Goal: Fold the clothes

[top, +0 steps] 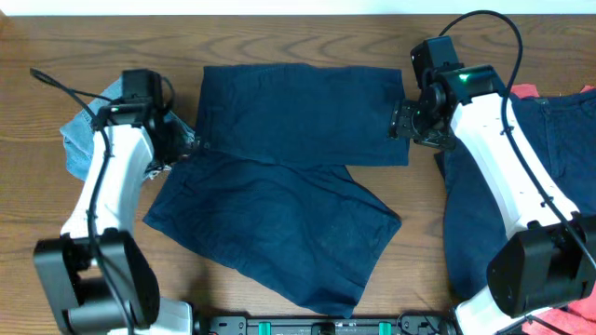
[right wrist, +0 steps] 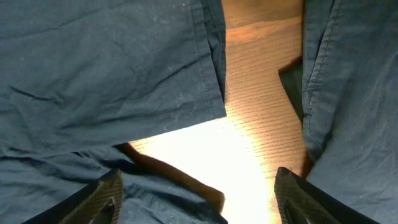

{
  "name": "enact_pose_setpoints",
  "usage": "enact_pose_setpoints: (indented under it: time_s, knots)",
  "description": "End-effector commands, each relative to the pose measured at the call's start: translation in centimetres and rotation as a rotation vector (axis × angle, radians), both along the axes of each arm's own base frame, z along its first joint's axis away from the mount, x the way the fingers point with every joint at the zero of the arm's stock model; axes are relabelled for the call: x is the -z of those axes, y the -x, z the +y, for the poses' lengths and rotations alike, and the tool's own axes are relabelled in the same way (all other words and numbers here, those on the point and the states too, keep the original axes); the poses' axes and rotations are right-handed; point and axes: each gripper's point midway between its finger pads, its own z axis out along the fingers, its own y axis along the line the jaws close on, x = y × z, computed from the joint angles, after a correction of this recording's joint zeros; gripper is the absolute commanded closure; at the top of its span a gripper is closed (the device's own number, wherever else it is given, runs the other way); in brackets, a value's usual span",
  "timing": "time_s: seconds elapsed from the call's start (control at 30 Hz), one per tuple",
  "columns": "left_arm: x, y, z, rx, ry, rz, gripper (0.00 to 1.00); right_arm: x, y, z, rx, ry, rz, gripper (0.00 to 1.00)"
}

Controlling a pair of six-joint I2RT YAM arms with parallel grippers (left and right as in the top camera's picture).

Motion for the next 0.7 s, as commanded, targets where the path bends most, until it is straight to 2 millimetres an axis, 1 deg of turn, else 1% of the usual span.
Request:
enact_pose_setpoints:
  time_s: [0.0, 0.07, 0.17, 0.27, 0.3, 0.37, 0.47, 0.57, 0.67]
  knots:
    - [2.7, -0.9, 0.2, 0.0, 0.069, 0.024, 0.94, -0.3, -0.3, -0.6, 0.001, -0.004, -0.012, 0.23]
    - [4.3, -1.7, -0.4, 0.033, 0.111, 0.031, 0.94, -0.4, -0.4, -0.6, 0.001, -0.005, -0.018, 0.22]
    - [7.0, -2.4, -0.3, 0.027, 0.115, 0.054, 0.94, -0.4, -0.4, -0.5, 0.001, -0.006, -0.02, 0.21]
    - [9.4, -3.7, -0.2, -0.011, 0.132, 0.038, 0.94, -0.4, -0.5, -0.5, 0.001, -0.006, -0.024, 0.21]
    - [10.1, -4.4, -0.7, -0.004, 0.164, 0.017, 0.94, -0.4, -0.6, -0.5, 0.001, -0.007, -0.028, 0.21]
    - [10.8, -6.0, -2.0, 0.019, 0.241, -0.037, 0.94, -0.5, -0.8, -0.5, 0.001, -0.009, -0.036, 0.21]
    - [10.4, -8.8, -3.0, 0.045, 0.31, -0.153, 0.94, -0.5, -1.1, -0.4, 0.001, -0.011, -0.046, 0.21]
    - [9.4, -11.3, -2.6, 0.009, 0.308, -0.264, 0.93, -0.5, -1.2, -0.4, 0.001, -0.011, -0.05, 0.21]
    - [8.5, -12.8, -1.4, 0.0, 0.274, -0.339, 0.93, -0.5, -1.1, -0.5, 0.002, -0.006, -0.049, 0.21]
